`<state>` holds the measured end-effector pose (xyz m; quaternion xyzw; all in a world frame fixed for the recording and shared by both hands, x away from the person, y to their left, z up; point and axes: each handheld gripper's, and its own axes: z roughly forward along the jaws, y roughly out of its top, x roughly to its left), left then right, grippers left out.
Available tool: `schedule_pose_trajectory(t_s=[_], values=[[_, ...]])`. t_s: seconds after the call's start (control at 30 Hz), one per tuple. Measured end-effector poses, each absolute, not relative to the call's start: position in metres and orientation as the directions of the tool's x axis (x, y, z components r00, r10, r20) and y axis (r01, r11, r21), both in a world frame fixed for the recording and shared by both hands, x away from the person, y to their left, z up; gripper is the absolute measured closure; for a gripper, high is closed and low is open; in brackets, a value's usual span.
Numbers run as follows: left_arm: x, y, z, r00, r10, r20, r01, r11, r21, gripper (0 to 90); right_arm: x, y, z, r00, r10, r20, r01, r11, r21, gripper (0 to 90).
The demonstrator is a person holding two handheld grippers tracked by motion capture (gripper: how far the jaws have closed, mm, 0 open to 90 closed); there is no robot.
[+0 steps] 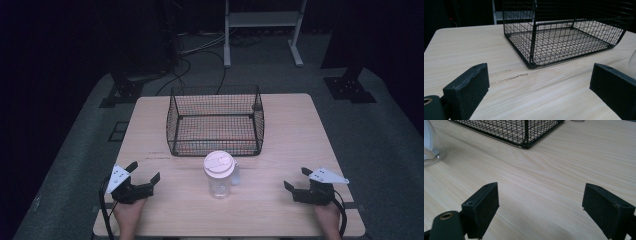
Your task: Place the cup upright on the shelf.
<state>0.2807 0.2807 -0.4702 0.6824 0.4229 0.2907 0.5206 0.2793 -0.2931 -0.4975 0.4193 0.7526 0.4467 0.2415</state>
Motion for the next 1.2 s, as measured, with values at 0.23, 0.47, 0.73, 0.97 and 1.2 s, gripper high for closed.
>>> schedule_pose_trajectory(t_s=[0.23,0.47,0.73,0.97,1.2], values=[[0.282,0.276,-0.469,0.483,0.875,-0.035,0.277,-0.115,0.954,1.6,0.279,-0.293,-0.498,-0.533,0.846,0.011,0.414,0.249,0.876,12.9],[0.285,0.264,-0.463,0.504,0.863,0.008,0.262,-0.161,0.952,1.6,0.279,-0.293,-0.498,-0.532,0.847,0.011,0.414,0.249,0.875,12.9],[0.289,0.250,-0.458,0.531,0.846,0.044,0.253,-0.208,0.945,1.5,0.279,-0.293,-0.498,-0.532,0.846,0.010,0.413,0.250,0.876,12.9],[0.293,0.237,-0.449,0.566,0.822,0.061,0.234,-0.232,0.944,1.5,0.279,-0.293,-0.498,-0.532,0.847,0.010,0.413,0.249,0.876,12.9],[0.295,0.227,-0.438,0.596,0.800,0.068,0.216,-0.241,0.946,1.5,0.279,-0.293,-0.498,-0.532,0.847,0.011,0.414,0.249,0.876,12.9]])
